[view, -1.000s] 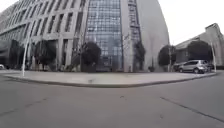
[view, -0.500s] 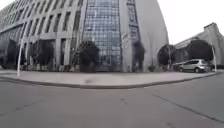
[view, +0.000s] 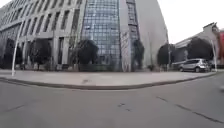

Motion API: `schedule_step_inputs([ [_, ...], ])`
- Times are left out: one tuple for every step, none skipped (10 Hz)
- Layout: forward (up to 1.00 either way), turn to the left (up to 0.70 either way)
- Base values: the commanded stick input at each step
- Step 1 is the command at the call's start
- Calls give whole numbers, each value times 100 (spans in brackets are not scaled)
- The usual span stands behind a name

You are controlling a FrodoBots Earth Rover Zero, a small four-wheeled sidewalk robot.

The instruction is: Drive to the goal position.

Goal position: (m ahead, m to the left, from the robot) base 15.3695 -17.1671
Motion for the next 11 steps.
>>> schedule_step_inputs([
  [70, -14],
  [70, -14],
  [70, -14],
  [70, -14],
  [70, -14],
  [70, -14],
  [70, -14],
  [70, -14],
  [70, -14],
  [70, -14],
  [70, -14],
])
